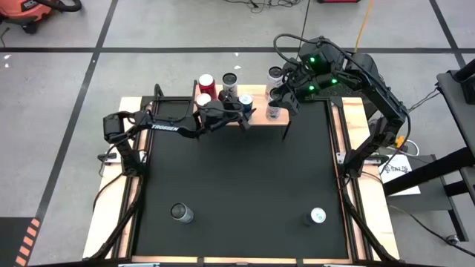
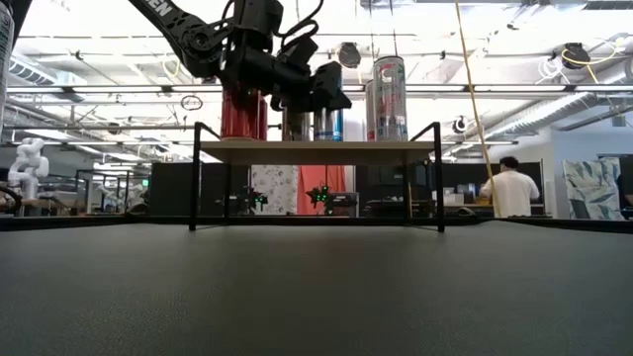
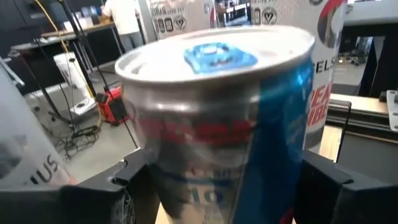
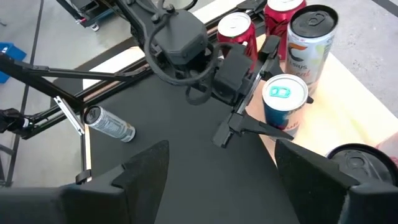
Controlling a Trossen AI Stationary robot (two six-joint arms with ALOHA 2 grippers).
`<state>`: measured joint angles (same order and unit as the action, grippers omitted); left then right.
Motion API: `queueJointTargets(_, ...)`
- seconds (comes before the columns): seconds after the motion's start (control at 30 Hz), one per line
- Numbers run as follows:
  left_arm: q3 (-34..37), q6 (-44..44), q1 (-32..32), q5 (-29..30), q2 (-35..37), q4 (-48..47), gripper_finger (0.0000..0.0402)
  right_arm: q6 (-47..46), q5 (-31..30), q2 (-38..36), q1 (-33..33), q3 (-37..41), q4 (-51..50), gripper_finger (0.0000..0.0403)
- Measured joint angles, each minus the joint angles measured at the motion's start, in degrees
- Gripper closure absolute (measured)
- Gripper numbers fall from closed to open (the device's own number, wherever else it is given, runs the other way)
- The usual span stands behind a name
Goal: Place canned beverage on shelf
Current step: Put the top blue soda can on the shelf
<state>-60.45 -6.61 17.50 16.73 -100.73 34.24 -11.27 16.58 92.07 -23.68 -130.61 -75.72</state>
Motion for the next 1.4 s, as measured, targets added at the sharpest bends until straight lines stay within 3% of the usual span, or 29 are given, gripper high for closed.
queueJointTargets(0.37, 0.0, 0.4, 0.0, 0.0, 0.1, -4.3, 0.013, 0.0, 0.0, 0.0, 1.0, 0.0, -0.4, 0.0129)
queueJointTargets(0.73, 0.0, 0.4, -0.4, -0.1, 5.2, -11.1, 0.013, 0.0, -0.1, 0.0, 0.9, 0.0, -0.9, 0.0129)
queueJointTargets(1.4, 0.0, 1.8, 2.8, -6.3, 5.2, -8.9, 0.013, 0.4, -0.2, 0.0, 0.9, 0.0, -0.8, 0.0129)
